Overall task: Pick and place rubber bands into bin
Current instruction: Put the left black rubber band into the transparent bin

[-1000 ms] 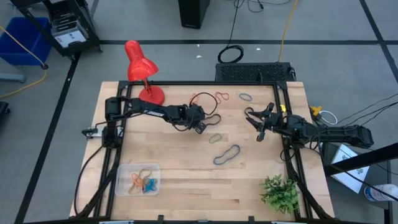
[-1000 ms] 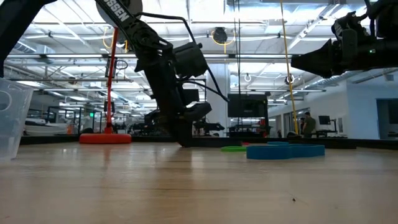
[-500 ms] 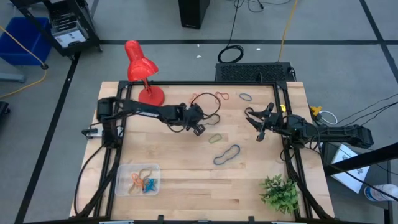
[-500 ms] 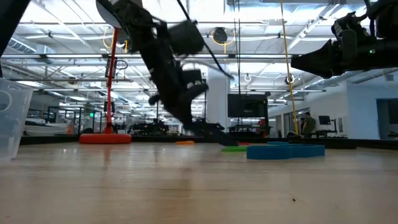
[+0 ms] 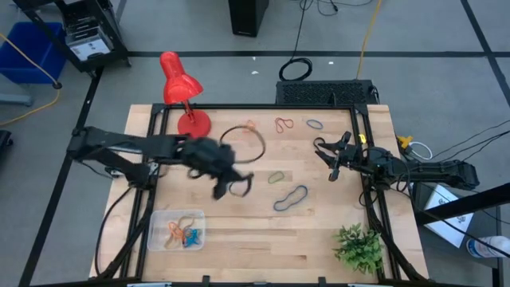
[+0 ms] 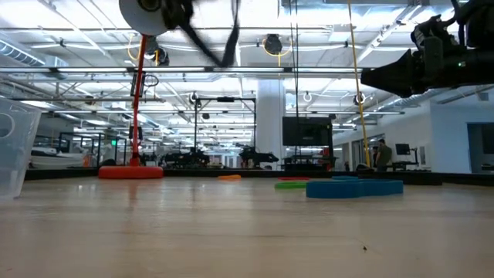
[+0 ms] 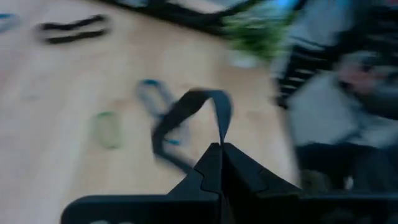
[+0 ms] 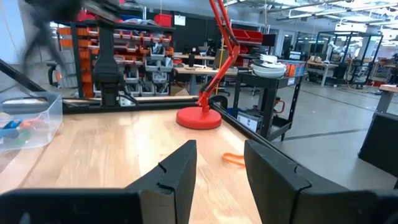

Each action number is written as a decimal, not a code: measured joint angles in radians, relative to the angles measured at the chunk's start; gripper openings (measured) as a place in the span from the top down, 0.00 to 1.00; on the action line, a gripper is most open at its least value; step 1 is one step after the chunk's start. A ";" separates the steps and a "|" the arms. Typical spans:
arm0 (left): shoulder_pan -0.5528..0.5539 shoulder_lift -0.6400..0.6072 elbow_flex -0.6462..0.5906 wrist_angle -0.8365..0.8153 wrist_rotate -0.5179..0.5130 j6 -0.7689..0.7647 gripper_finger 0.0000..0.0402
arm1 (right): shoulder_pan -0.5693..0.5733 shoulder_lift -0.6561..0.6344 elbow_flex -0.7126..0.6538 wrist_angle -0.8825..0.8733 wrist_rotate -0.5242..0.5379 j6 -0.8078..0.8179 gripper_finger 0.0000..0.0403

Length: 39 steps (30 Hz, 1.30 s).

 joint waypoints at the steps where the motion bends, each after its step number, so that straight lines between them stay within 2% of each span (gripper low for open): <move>1: -0.028 -0.023 0.000 0.002 0.013 -0.009 0.98 | 0.000 0.000 0.000 0.001 0.000 0.000 0.68; 6: -0.175 -0.093 0.000 -0.008 0.031 0.005 0.98 | 0.000 0.000 0.000 0.000 0.000 0.002 0.68; 9: -0.260 -0.096 0.000 -0.063 0.047 0.049 0.98 | 0.000 0.000 0.000 0.000 0.000 0.005 0.68; 11: -0.307 -0.096 0.000 -0.128 0.048 0.026 0.99 | 0.000 0.000 0.000 0.004 0.000 0.011 0.68; 13: -0.342 -0.093 0.000 -0.184 0.042 -0.076 0.99 | 0.000 0.000 0.000 0.005 0.000 0.011 0.68; 19: -0.443 -0.091 0.000 -0.404 -0.072 -0.476 0.99 | 0.000 0.000 0.000 0.007 0.000 0.011 0.68; 24: -0.528 -0.084 0.000 -0.532 -0.145 -0.730 0.99 | 0.000 0.000 0.000 0.004 0.000 0.010 0.68; 28: -0.585 -0.049 0.000 -0.628 -0.136 -0.895 0.99 | 0.000 0.000 0.000 -0.004 0.000 0.010 0.68; 32: -0.632 -0.017 0.000 -0.725 -0.086 -1.049 0.98 | 0.000 0.000 0.000 -0.007 0.000 0.008 0.68; 39: -0.699 0.035 -0.017 -0.733 -0.110 -1.198 0.98 | 0.000 0.000 0.000 -0.007 0.000 0.008 0.68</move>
